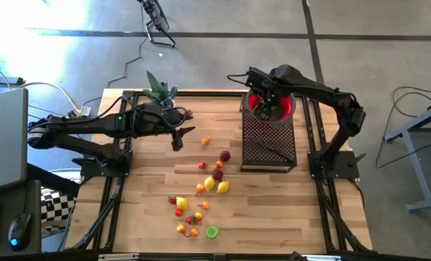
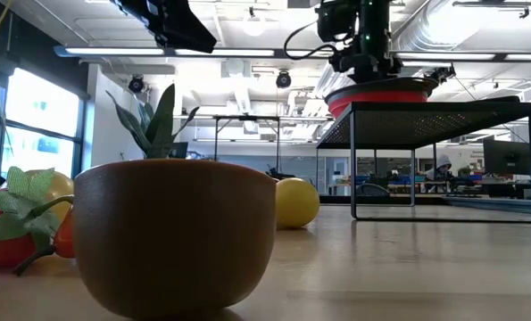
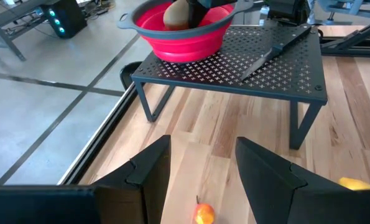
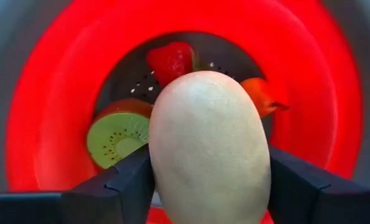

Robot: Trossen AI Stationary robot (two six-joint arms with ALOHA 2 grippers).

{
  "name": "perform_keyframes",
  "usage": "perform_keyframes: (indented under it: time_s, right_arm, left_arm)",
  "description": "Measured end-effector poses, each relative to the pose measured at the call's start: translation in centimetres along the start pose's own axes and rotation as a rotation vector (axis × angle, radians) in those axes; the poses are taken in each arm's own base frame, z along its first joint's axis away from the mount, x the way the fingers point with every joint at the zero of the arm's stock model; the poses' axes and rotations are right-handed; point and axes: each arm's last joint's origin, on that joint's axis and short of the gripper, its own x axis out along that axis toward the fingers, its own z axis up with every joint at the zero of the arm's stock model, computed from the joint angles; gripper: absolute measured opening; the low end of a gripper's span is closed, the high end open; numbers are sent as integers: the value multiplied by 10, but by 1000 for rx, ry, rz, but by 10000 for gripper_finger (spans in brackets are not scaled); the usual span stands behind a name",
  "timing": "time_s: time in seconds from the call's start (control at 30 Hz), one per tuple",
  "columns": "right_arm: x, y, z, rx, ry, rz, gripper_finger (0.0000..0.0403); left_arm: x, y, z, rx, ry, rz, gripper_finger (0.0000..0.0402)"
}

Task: Pick & Place Fruit
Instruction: Put the kiwi into the strainer bowl on the shelf, then put the strawberry into the strainer bowl on the shelf

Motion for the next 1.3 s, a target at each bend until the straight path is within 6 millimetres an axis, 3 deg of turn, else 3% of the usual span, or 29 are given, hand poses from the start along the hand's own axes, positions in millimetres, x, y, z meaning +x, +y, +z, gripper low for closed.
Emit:
perform_keyframes:
  time_s: [0.23,0.47,0.7,0.9,1.17,1.3]
  right_arm:
    - [-2,2,0,-25,-20,-30,300]
    - [-26,-7,-15,-23,-90,-21,286]
    - [-63,-15,-41,-9,-230,53,230]
    - [-87,-2,-57,-55,-414,140,150]
    - [-74,34,-77,-182,-600,340,29]
    - [-67,54,-89,-226,-676,406,8]
  left_arm:
    - [0,0,0,0,1,0,175]
    - [0,0,0,0,1,0,175]
    - [0,0,0,0,0,1,175]
    - [0,0,0,-1,-2,1,175]
    - [0,0,0,-7,-1,-1,175]
    - [0,-1,0,-6,-1,-39,175]
